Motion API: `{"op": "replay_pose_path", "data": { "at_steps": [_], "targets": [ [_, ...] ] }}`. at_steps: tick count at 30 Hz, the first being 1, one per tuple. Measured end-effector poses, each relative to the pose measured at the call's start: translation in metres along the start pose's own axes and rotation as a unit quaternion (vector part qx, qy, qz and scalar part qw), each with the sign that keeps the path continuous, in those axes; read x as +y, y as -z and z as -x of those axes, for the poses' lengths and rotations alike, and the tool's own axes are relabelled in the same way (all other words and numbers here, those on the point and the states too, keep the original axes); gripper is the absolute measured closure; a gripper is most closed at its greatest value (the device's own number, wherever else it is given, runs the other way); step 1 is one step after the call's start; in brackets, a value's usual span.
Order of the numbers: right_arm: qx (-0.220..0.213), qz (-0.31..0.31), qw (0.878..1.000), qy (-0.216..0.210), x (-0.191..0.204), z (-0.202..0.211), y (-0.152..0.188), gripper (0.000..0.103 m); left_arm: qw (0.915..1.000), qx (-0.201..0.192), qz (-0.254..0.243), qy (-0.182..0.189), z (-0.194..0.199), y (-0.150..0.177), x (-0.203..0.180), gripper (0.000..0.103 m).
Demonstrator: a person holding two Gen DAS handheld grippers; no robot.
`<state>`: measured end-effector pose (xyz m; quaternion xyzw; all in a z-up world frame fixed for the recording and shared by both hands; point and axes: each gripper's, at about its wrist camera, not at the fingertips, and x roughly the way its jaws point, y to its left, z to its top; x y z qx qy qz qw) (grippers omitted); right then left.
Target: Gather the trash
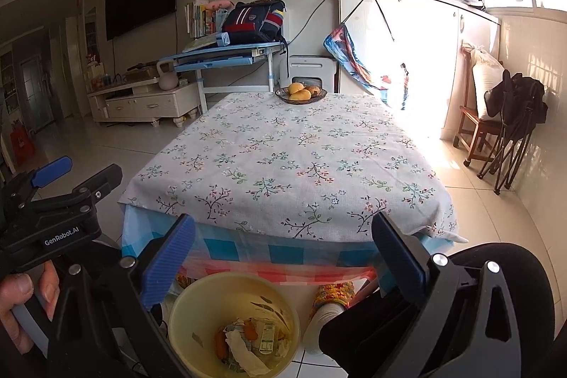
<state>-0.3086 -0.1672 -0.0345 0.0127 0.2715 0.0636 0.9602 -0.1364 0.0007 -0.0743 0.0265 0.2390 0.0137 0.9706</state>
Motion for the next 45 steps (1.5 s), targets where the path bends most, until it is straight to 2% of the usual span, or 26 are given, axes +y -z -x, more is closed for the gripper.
{"op": "replay_pose_path", "data": {
  "at_steps": [20, 31, 39, 45],
  "targets": [
    [0.001, 0.006, 1.0, 0.003, 0.001, 0.0, -0.001, 0.007, 0.9998, 0.008, -0.015, 0.005, -0.002, 0.001, -0.005, 0.007],
    [0.002, -0.016, 1.0, -0.002, -0.007, -0.002, -0.004, 0.007, 0.9998, 0.011, -0.012, 0.009, 0.001, 0.003, -0.005, 0.007],
    [-0.011, -0.024, 1.0, -0.009, -0.009, -0.001, -0.021, 0.007, 0.9999, 0.008, -0.011, 0.009, 0.005, 0.002, -0.001, 0.007],
    [0.011, -0.042, 0.999, -0.017, -0.016, -0.02, -0.024, 0.007, 0.9995, 0.027, -0.017, 0.004, -0.006, 0.002, -0.003, 0.007]
  ]
}}
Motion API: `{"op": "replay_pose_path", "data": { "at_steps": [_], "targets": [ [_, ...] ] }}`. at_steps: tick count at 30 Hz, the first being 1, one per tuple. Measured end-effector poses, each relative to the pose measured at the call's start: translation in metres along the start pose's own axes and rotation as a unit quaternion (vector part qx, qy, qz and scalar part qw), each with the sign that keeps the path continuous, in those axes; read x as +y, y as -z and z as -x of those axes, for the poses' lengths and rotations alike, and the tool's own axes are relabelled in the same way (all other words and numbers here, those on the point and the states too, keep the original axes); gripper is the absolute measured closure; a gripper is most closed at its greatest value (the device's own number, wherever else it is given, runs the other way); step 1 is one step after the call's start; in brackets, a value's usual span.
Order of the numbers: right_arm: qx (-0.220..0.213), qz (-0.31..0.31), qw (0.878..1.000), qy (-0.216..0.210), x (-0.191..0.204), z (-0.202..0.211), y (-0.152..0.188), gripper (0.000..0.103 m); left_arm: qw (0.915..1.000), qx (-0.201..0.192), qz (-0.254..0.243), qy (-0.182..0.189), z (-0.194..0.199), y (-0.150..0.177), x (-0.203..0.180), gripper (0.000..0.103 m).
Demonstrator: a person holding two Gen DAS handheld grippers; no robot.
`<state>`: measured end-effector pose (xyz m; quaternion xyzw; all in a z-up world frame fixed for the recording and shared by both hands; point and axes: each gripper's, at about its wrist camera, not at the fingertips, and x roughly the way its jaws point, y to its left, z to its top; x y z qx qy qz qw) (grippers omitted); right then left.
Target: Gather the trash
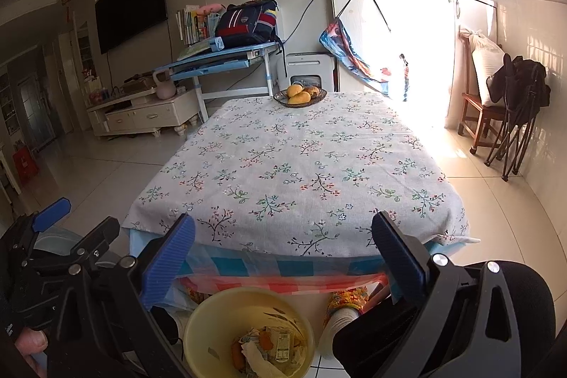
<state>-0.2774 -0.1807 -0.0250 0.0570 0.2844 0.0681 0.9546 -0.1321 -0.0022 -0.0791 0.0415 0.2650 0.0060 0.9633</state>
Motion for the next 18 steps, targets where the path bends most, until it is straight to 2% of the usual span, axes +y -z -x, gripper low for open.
{"op": "replay_pose_path", "data": {
  "at_steps": [9, 18],
  "targets": [
    [0.037, -0.017, 0.999, -0.01, -0.01, -0.026, -0.003, 0.007, 0.9991, 0.04, 0.01, 0.013, -0.025, -0.003, -0.001, 0.007],
    [0.052, -0.02, 0.998, -0.014, -0.025, -0.05, -0.011, 0.007, 0.9988, 0.048, 0.008, 0.004, -0.048, -0.016, -0.007, 0.007]
  ]
}}
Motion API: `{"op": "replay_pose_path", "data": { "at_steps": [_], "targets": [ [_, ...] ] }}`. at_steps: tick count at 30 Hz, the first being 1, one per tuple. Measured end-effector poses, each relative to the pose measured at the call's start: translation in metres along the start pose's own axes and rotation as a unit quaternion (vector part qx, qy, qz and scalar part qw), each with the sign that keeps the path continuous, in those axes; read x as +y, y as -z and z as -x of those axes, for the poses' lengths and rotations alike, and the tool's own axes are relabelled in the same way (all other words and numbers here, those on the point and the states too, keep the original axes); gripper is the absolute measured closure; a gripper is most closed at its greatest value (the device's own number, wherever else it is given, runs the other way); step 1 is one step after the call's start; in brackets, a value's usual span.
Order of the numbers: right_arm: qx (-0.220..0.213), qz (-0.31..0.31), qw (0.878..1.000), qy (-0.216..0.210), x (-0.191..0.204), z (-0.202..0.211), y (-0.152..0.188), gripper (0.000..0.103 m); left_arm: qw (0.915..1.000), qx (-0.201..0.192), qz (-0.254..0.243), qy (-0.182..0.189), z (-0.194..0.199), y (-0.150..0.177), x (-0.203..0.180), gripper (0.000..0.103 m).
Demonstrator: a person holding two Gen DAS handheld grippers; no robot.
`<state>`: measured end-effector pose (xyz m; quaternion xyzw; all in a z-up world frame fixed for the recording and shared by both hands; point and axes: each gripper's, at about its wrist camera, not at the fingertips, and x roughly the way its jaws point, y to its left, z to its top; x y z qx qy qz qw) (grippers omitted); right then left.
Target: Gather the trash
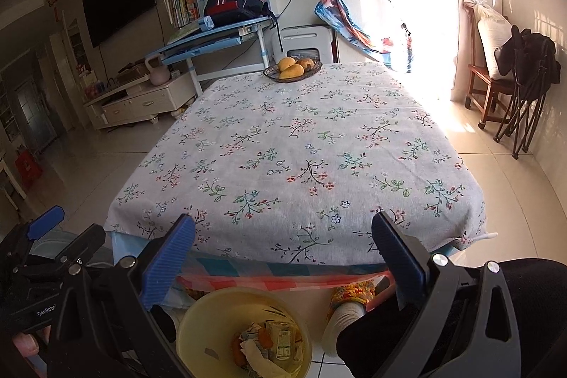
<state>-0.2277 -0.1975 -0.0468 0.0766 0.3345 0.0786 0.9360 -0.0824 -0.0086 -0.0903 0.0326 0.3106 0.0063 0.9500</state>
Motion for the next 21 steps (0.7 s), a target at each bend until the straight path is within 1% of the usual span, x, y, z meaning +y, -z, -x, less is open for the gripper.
{"op": "replay_pose_path", "data": {
  "at_steps": [8, 13, 18, 21],
  "targets": [
    [-0.005, 0.006, 1.0, -0.009, -0.007, -0.02, -0.025, 0.007, 0.9997, 0.02, 0.002, -0.016, -0.018, -0.004, 0.002, 0.007],
    [0.003, 0.005, 1.0, -0.016, -0.01, -0.031, -0.031, 0.007, 0.9996, 0.019, -0.011, -0.016, -0.023, -0.01, -0.004, 0.007],
    [0.017, 0.036, 0.999, -0.002, -0.009, -0.055, -0.054, 0.007, 0.9995, 0.022, -0.019, -0.01, -0.025, -0.017, -0.009, 0.007],
    [0.043, 0.06, 0.997, 0.007, -0.01, -0.081, -0.069, 0.007, 0.9994, 0.025, -0.023, -0.01, -0.026, -0.02, -0.01, 0.007]
  ]
}}
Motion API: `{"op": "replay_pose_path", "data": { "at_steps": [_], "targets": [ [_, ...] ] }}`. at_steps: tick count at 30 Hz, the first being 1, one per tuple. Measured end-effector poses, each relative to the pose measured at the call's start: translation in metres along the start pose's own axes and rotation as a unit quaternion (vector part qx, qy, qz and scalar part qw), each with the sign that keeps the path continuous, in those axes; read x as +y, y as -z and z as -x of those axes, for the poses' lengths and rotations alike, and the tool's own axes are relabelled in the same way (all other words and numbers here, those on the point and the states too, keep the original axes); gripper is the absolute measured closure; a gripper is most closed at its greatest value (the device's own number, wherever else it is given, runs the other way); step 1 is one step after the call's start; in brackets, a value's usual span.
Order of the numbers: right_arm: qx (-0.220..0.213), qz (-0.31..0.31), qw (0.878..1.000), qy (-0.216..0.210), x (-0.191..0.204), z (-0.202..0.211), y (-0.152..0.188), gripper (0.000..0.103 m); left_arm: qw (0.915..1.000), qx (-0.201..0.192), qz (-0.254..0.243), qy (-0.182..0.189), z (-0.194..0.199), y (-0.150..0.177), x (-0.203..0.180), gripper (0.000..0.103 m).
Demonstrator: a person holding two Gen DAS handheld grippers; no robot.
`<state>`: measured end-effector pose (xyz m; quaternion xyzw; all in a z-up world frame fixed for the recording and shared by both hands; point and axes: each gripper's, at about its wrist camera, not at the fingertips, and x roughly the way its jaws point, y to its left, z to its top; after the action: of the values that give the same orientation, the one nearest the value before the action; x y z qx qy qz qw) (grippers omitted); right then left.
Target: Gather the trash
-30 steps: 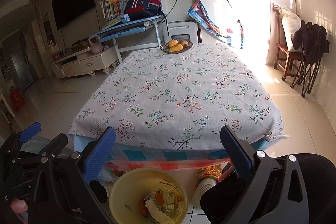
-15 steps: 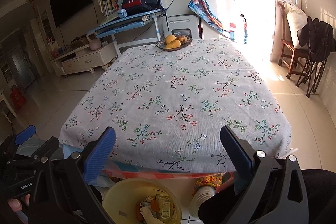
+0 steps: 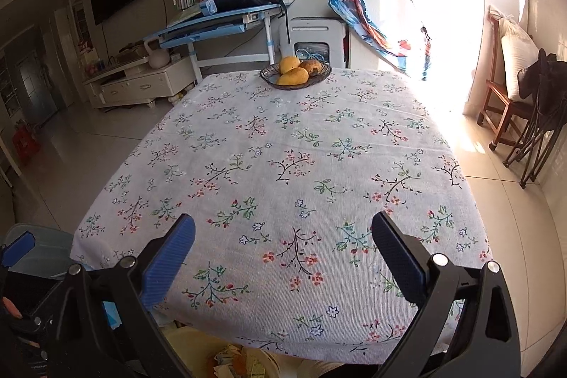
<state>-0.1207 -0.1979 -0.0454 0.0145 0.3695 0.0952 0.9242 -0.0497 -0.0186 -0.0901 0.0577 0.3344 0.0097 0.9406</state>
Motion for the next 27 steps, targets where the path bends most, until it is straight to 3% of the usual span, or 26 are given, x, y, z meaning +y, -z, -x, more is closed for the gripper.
{"op": "replay_pose_path", "data": {
  "at_steps": [13, 20, 27],
  "targets": [
    [0.101, 0.048, 0.992, 0.055, -0.038, -0.098, -0.043, 0.008, 1.0, -0.003, -0.007, 0.001, -0.015, -0.033, -0.004, 0.007],
    [0.12, 0.011, 0.991, 0.051, -0.062, -0.121, -0.046, 0.007, 0.9999, 0.001, -0.011, 0.003, -0.027, -0.042, -0.011, 0.007],
    [0.119, 0.019, 0.992, 0.044, -0.064, -0.132, -0.057, 0.007, 0.9999, 0.008, -0.014, 0.002, -0.032, -0.043, -0.017, 0.007]
  ]
}}
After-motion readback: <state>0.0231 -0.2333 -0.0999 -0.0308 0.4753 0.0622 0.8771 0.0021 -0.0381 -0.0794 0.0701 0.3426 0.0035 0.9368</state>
